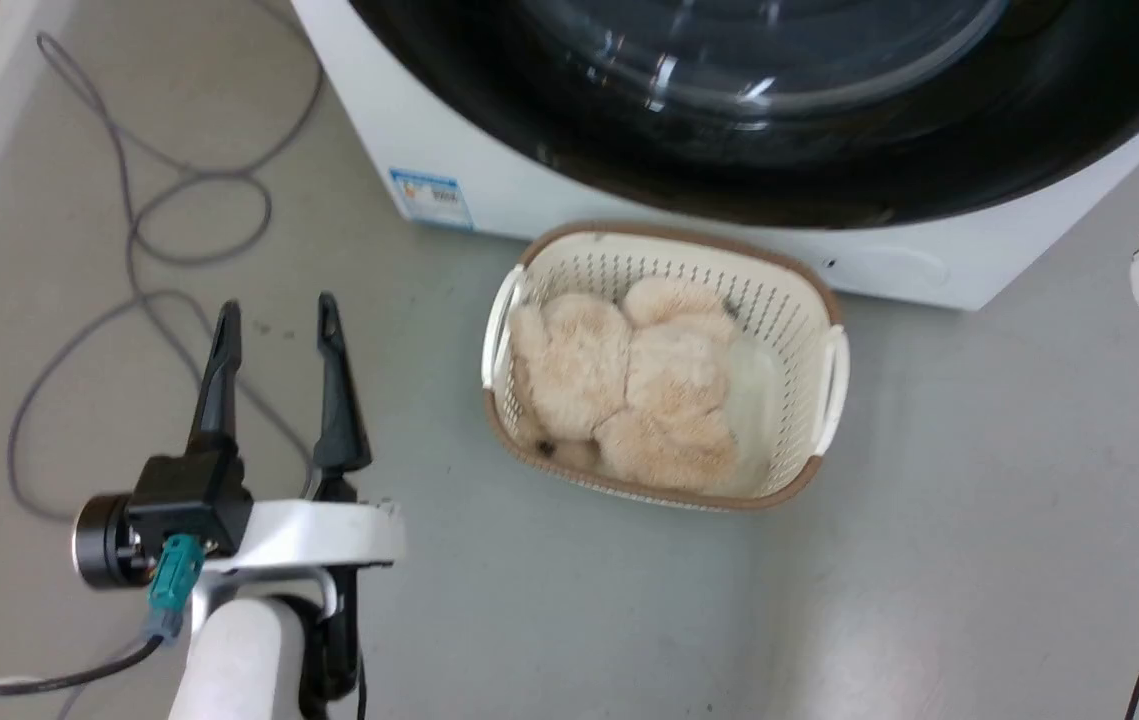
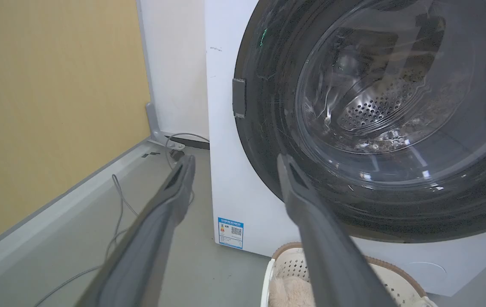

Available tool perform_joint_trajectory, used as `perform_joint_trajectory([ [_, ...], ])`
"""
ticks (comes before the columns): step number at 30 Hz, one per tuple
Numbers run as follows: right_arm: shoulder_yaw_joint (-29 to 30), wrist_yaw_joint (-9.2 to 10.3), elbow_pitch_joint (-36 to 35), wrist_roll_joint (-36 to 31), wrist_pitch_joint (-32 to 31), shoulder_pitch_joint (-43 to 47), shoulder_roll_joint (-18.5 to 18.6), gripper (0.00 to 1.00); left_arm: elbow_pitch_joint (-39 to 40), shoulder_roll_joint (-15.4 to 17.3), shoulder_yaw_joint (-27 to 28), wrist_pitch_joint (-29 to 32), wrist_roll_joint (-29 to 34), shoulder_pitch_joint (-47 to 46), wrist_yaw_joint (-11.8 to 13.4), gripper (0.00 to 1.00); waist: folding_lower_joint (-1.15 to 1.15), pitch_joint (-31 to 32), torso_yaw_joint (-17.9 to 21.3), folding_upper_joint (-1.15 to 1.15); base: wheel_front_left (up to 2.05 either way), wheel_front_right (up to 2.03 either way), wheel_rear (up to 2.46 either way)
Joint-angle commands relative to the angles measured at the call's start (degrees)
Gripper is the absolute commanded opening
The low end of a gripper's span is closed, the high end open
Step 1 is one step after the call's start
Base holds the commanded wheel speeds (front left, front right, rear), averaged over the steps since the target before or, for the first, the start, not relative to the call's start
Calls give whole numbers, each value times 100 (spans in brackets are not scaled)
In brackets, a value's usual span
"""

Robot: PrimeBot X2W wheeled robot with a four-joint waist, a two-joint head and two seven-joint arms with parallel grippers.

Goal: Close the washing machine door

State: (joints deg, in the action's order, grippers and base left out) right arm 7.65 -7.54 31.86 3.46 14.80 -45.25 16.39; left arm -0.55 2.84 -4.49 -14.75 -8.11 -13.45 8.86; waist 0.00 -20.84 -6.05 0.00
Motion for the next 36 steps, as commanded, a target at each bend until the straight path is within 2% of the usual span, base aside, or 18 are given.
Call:
perform_joint_trajectory([
  [1,30,5,-226,-51,20,177,-32,0,-36,4,64,-25,57,123,-29,100,0,224,129,0,0,0,0],
  [14,-112,5,-2583,-184,20,1475,-440,0,-95,4,321,-25,263,708,-121,100,0,1190,789,0,0,0,0],
  [19,-244,5,-2798,-50,20,2088,-645,0,-151,4,409,-25,298,948,-147,100,0,1561,982,0,0,0,0],
  [24,-398,5,-2627,232,20,2676,-828,0,-225,4,418,-25,311,1203,-170,100,0,1891,1092,0,0,0,0],
  [25,-427,5,-2571,297,20,2803,-844,8,-235,4,414,-25,310,1246,-172,100,0,1945,1106,0,0,0,0],
  [26,-458,5,-2542,319,20,2924,-845,27,-237,4,407,-25,313,1280,-179,100,0,1986,1117,0,0,0,0],
  [27,-483,5,-2503,353,20,3051,-866,50,-238,4,400,-25,317,1312,-185,100,0,2026,1126,0,0,0,0],
  [28,-483,5,-2503,353,20,3051,-866,50,-238,4,400,-25,317,1312,-185,100,0,2026,1126,0,0,0,0],
  [29,-490,5,-2486,404,20,3166,-903,100,-237,4,401,-25,320,1348,-184,100,0,2062,1144,0,0,0,0],
  [36,-518,5,-2303,657,20,3887,-1156,100,-222,4,409,-25,411,1532,-198,100,0,2178,1243,0,0,0,0],
])
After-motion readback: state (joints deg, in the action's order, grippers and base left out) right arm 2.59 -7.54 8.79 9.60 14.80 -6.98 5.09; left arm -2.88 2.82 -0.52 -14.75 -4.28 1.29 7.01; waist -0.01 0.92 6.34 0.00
